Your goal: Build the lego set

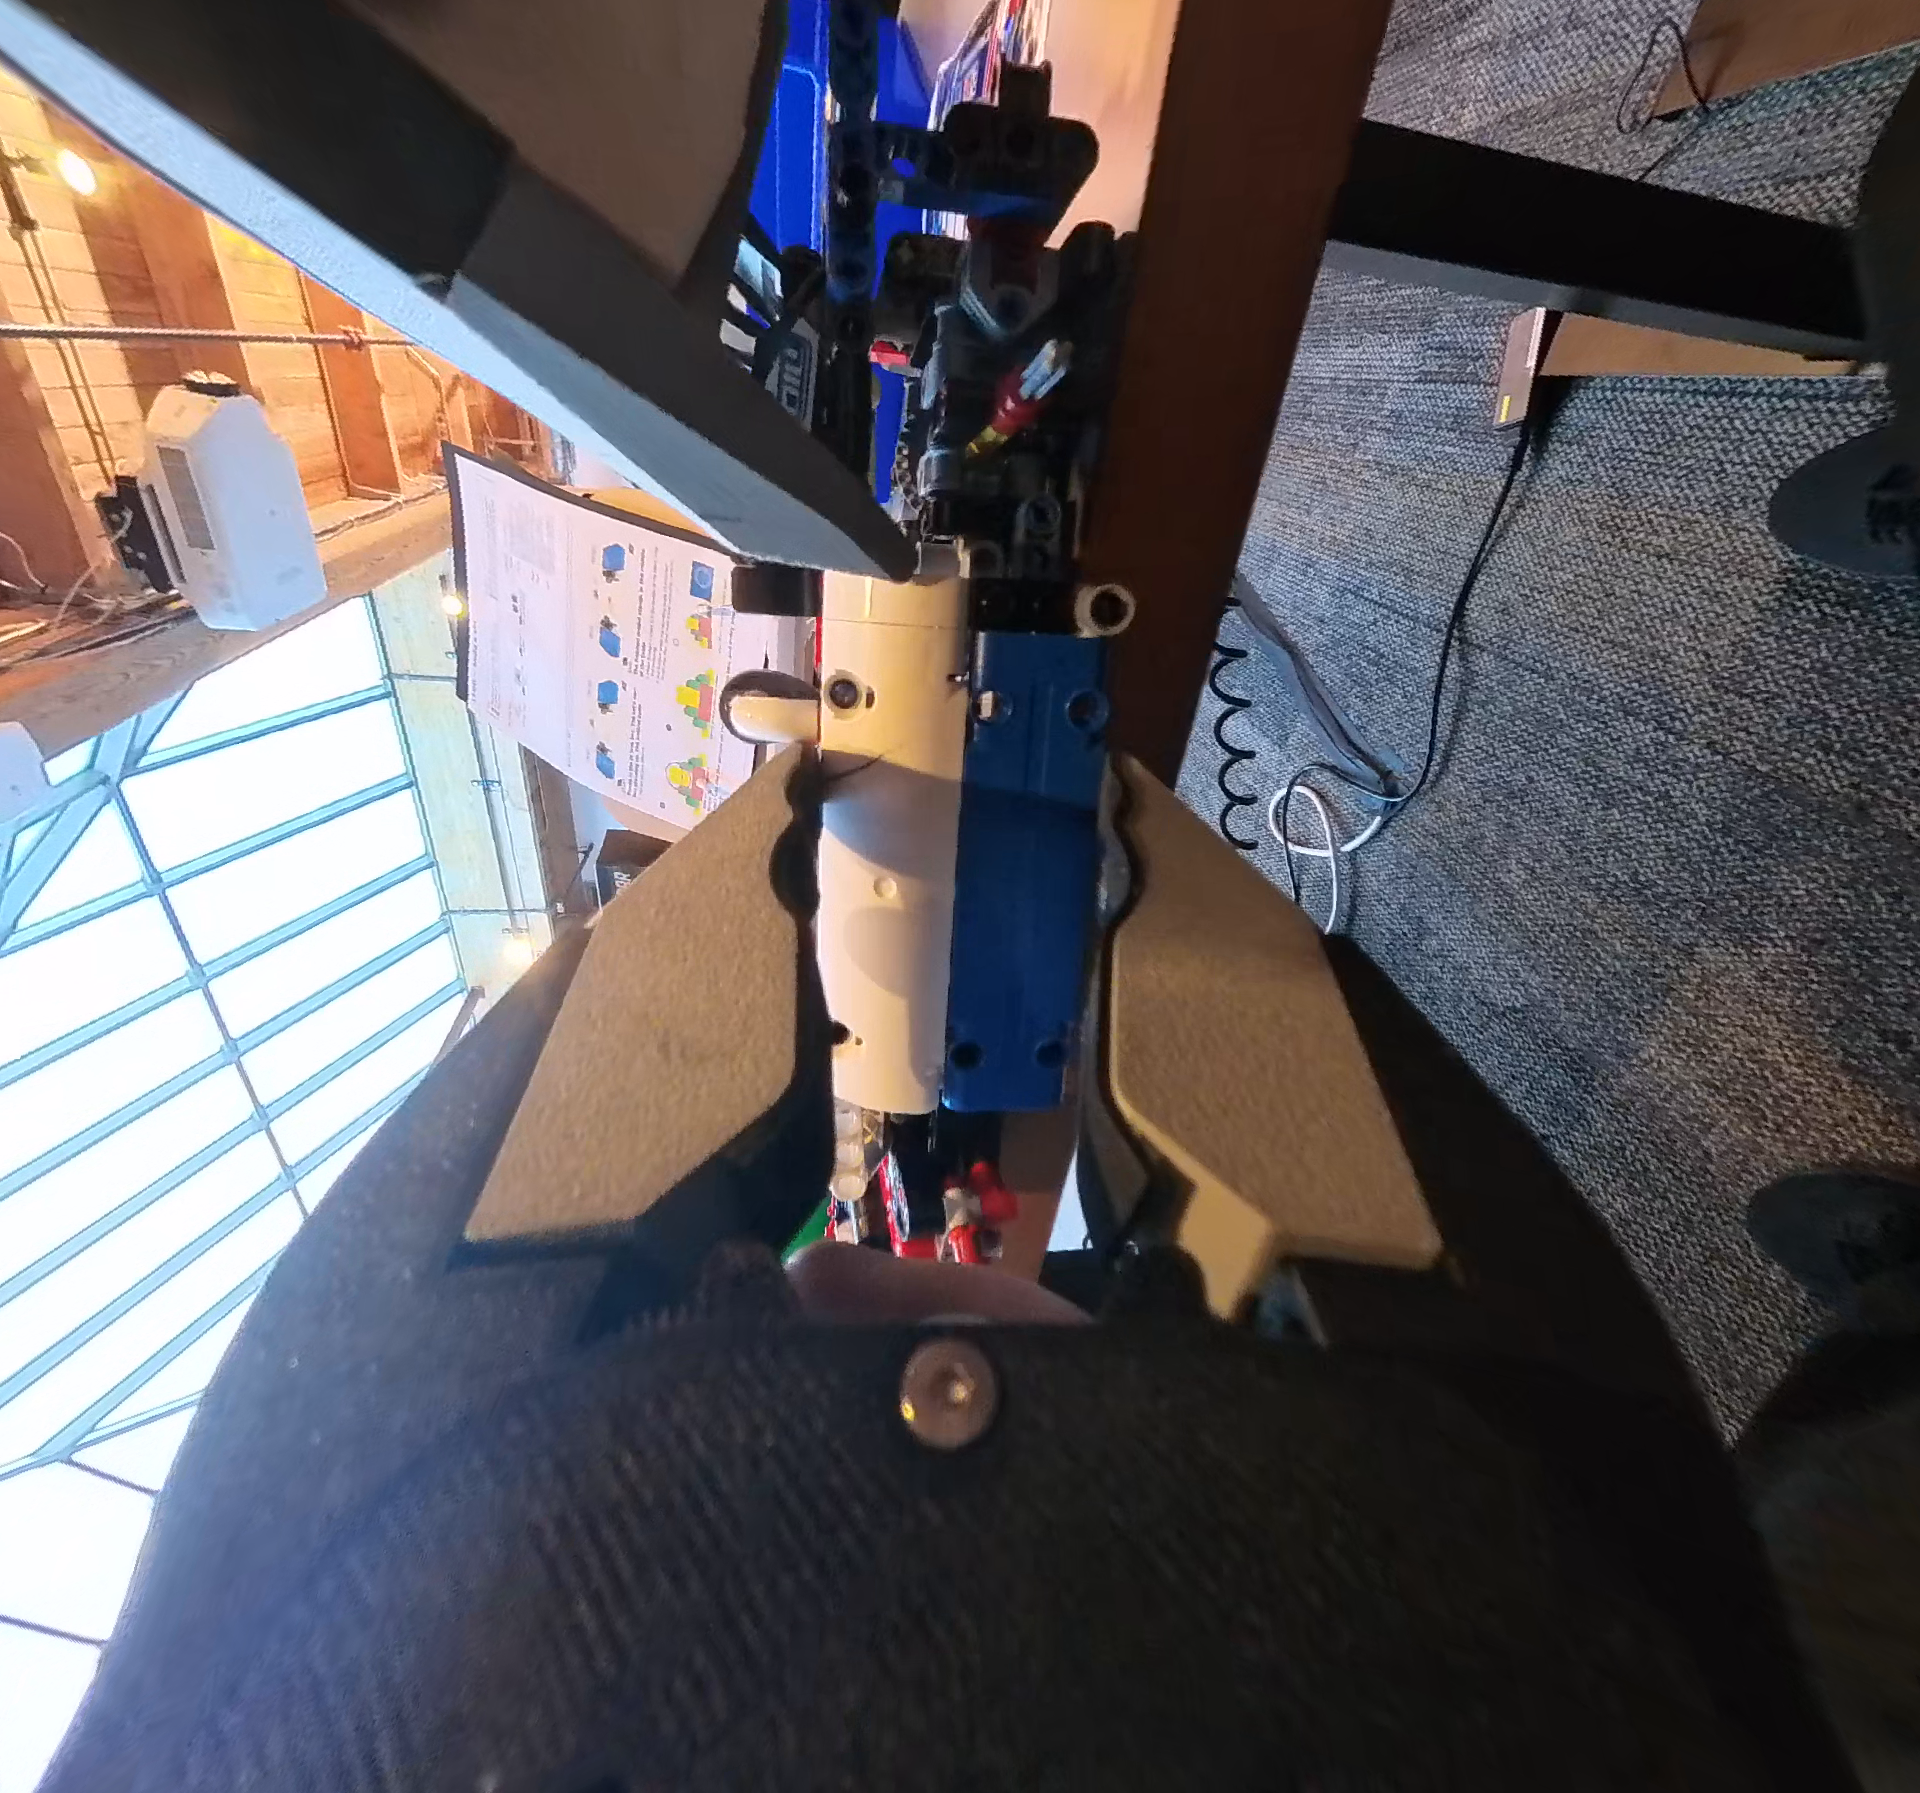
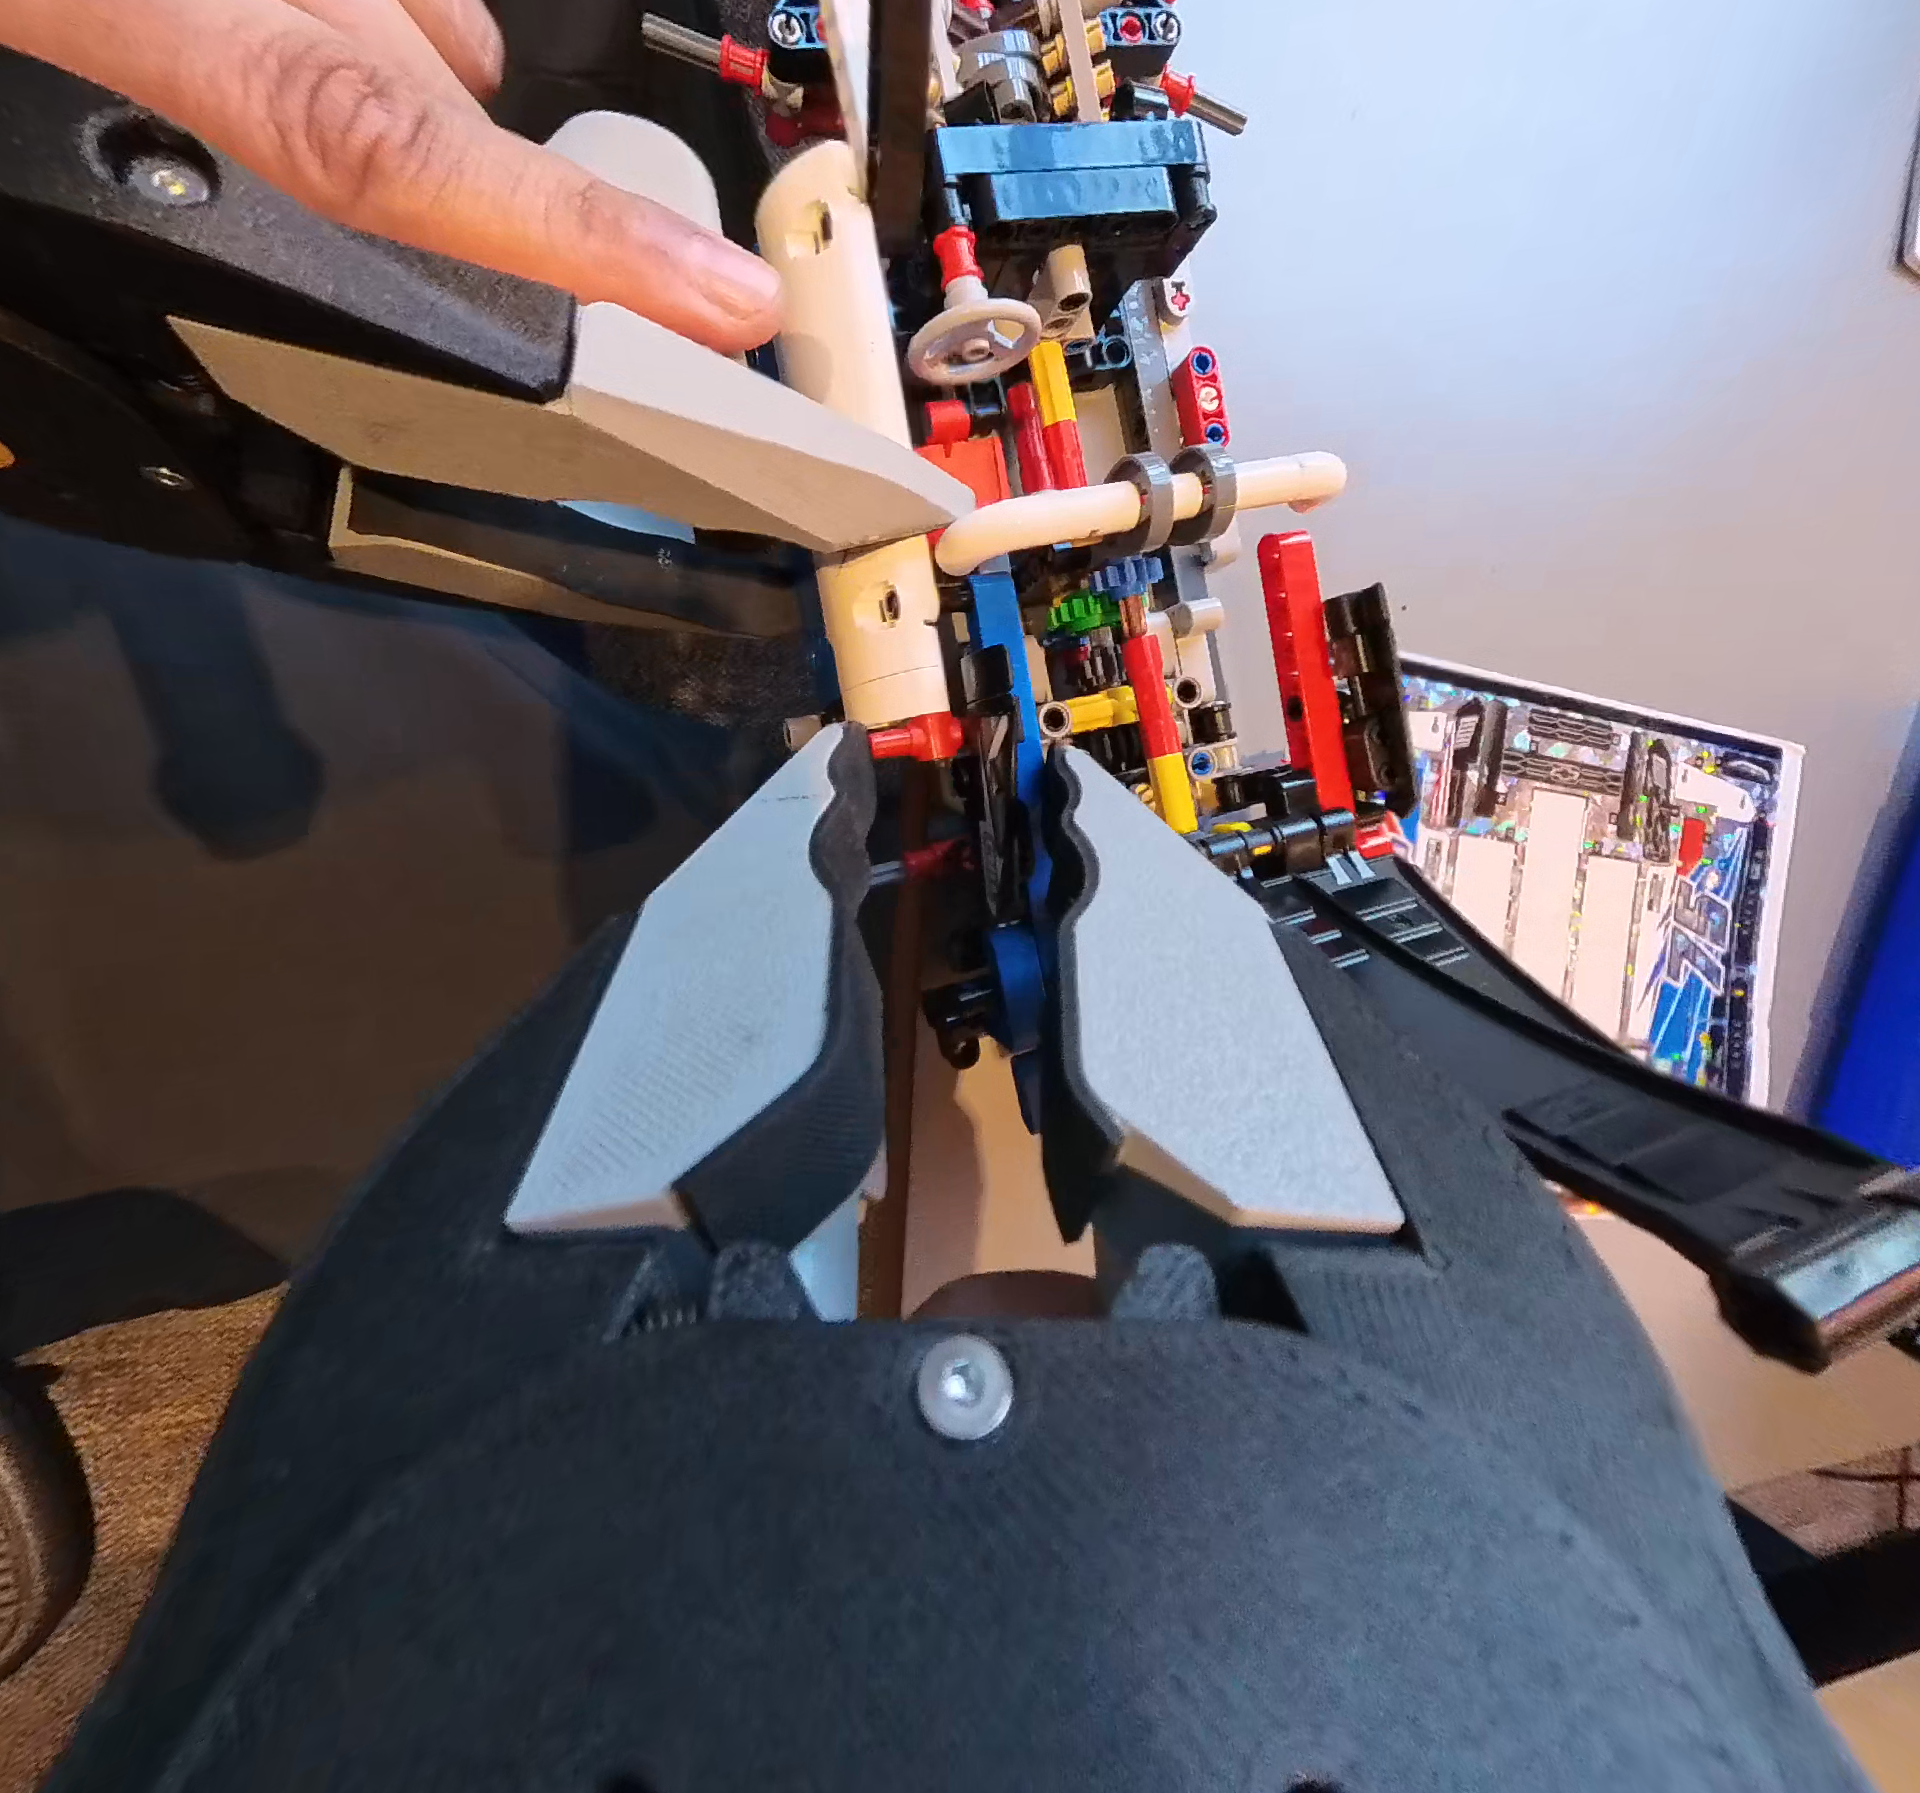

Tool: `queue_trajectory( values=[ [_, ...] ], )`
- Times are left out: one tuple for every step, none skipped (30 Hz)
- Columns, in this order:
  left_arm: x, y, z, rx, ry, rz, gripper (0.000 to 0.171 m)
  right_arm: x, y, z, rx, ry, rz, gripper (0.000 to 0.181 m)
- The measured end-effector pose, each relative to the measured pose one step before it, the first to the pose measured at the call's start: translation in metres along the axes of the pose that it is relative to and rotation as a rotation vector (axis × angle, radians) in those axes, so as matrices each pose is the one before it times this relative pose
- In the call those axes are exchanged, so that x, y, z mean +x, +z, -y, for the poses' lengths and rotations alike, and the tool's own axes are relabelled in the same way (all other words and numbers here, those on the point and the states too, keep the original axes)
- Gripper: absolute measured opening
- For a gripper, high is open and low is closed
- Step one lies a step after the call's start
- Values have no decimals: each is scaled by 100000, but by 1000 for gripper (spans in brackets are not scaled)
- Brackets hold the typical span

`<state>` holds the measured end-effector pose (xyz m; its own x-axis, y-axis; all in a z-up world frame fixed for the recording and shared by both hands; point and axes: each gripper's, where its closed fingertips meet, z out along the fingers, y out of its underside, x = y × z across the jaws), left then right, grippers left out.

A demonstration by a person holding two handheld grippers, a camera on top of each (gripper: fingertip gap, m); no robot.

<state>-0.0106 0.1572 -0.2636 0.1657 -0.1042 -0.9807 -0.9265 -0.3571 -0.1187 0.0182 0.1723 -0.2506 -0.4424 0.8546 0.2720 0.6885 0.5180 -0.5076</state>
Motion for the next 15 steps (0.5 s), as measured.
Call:
queue_trajectory(
  values=[
    [-8, 47, -29, 97, 107, 139, 51, 30, 18, 0, 53, -980, -87, 32],
    [2, 30, -30, -44, 98, 98, 51, 43, 37, 2, -43, -879, -154, 31],
    [-4, 49, -54, -102, -176, -54, 51, 52, 21, 48, 399, -211, 203, 31],
    [-34, 44, -10, 38, -379, -67, 51, 60, 8, 46, 536, 59, 583, 31],
    [-34, 53, -38, -149, -296, -135, 51, 79, 7, 27, 314, -364, 553, 31],
    [-15, 37, -17, -206, -269, -318, 51, 47, 20, 3, -103, -719, 373, 30],
    [1, 25, -22, -257, -91, -293, 51, 37, 7, -6, -405, -910, 280, 30],
    [2, 23, -3, -90, -18, 39, 50, 18, 8, -16, -523, -820, 234, 30],
    [4, 32, -22, -89, -186, 157, 51, 36, 16, -7, -470, -504, 41, 30],
    [3, 36, -38, -117, -74, 233, 51, 37, 38, 1, -342, -95, -40, 30],
    [-28, 60, -68, -453, 230, 335, 51, 58, 40, 18, -87, 249, -194, 29],
    [-64, 150, -162, -814, 610, 451, 51, 101, 35, 45, 133, 137, -826, 29],
    [-117, 240, -170, -404, 227, 323, 51, 153, 43, 59, -18, -324, -1479, 29],
    [-148, 174, -140, -550, 289, 261, 51, 112, 18, 93, 306, -503, -1170, 29],
    [-40, 54, -44, -222, 253, 70, 51, 49, -5, 42, 504, -15, -316, 29]
  ],
)
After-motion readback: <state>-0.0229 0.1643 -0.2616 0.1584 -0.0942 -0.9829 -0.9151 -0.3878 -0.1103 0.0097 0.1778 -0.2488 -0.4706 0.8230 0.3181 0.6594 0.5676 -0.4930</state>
